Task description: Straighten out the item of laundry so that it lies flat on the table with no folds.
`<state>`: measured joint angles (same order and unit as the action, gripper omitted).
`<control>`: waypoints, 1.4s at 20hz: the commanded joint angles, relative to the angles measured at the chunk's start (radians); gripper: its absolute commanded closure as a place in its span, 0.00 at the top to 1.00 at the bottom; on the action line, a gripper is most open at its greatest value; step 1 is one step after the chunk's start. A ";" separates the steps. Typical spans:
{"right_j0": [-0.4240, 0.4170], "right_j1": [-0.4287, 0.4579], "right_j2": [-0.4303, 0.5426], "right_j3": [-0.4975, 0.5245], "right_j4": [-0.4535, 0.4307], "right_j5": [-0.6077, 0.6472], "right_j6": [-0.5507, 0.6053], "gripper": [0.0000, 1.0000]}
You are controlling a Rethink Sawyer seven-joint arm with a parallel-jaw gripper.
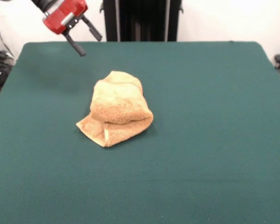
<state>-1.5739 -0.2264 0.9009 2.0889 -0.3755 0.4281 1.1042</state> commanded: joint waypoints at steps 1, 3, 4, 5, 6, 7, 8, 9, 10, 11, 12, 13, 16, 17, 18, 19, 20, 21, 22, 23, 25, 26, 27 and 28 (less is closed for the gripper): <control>-0.046 0.344 -0.013 -0.122 -0.097 0.057 -0.247 1.00; -0.072 0.409 0.007 -0.150 -0.122 0.067 -0.283 1.00; -0.089 0.448 0.016 -0.164 -0.140 0.070 -0.308 1.00; -0.105 0.485 0.029 -0.176 -0.169 0.066 -0.338 1.00; -0.109 0.501 0.042 -0.187 -0.184 0.068 -0.346 1.00; -0.116 0.526 0.058 -0.199 -0.216 0.058 -0.369 1.00; -0.116 0.532 0.075 -0.203 -0.234 0.056 -0.372 1.00; -0.118 0.553 0.094 -0.216 -0.264 0.043 -0.390 1.00; -0.117 0.559 0.112 -0.222 -0.282 0.042 -0.386 1.00; -0.118 0.586 0.130 -0.239 -0.302 0.038 -0.412 1.00; -0.119 0.602 0.144 -0.249 -0.310 0.045 -0.420 1.00; -0.123 0.631 0.158 -0.269 -0.311 0.062 -0.447 1.00; -0.134 0.674 0.177 -0.314 -0.270 0.152 -0.489 1.00; -0.138 0.685 0.182 -0.339 -0.238 0.204 -0.512 1.00; -0.142 0.683 0.183 -0.348 -0.224 0.232 -0.522 1.00; -0.147 0.690 0.183 -0.373 -0.198 0.281 -0.548 1.00; -0.155 0.699 0.185 -0.382 -0.189 0.305 -0.571 1.00; -0.161 0.715 0.188 -0.402 -0.171 0.340 -0.603 1.00; -0.164 0.718 0.188 -0.405 -0.169 0.349 -0.611 1.00; -0.167 0.730 0.191 -0.413 -0.168 0.354 -0.627 1.00; -0.169 0.736 0.192 -0.405 -0.189 0.333 -0.630 1.00; -0.167 0.731 0.191 -0.400 -0.201 0.320 -0.617 1.00; -0.146 0.685 0.189 -0.379 -0.243 0.275 -0.567 1.00; -0.127 0.644 0.186 -0.360 -0.274 0.240 -0.516 1.00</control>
<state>-1.7722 0.4238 1.0690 1.8903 -0.6055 0.6539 0.8131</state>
